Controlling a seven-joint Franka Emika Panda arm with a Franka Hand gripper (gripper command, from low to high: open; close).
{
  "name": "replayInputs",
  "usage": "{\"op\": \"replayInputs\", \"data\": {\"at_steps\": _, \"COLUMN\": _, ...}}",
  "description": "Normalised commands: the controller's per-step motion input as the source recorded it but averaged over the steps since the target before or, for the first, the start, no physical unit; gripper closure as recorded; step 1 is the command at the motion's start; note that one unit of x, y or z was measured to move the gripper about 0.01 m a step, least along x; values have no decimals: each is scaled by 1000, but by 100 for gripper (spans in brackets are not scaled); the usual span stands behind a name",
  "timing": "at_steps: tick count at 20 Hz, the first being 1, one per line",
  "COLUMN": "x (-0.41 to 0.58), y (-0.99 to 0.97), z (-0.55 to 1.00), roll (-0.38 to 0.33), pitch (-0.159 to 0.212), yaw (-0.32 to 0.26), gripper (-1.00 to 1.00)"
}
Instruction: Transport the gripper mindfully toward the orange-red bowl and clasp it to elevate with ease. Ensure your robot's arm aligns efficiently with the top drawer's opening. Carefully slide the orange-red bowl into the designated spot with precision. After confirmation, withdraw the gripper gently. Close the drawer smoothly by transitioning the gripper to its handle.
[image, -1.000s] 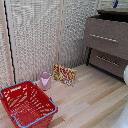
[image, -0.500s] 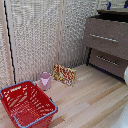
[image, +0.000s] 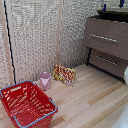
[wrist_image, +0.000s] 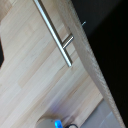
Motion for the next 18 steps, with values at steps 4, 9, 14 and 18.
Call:
{"op": "replayInputs", "data": {"at_steps": 4, "x": 22, "y": 133, "z": -194, "roll": -375, "pitch": 79, "yaw": 103, "gripper": -100}}
{"op": "replayInputs", "data": {"at_steps": 9, "x": 88, "y": 190, "z": -239, "roll": -375, "pitch": 59, "yaw": 88, "gripper": -100}}
{"op": "replayInputs", "data": {"at_steps": 14, "x": 131, "y": 214, "z": -254, "roll": -375, "pitch": 43, "yaw": 79, "gripper": -100}}
{"op": "replayInputs", "data": {"at_steps": 18, "x": 83, "y": 232, "z": -211, "roll": -375, "pitch": 47, "yaw": 57, "gripper": -100}}
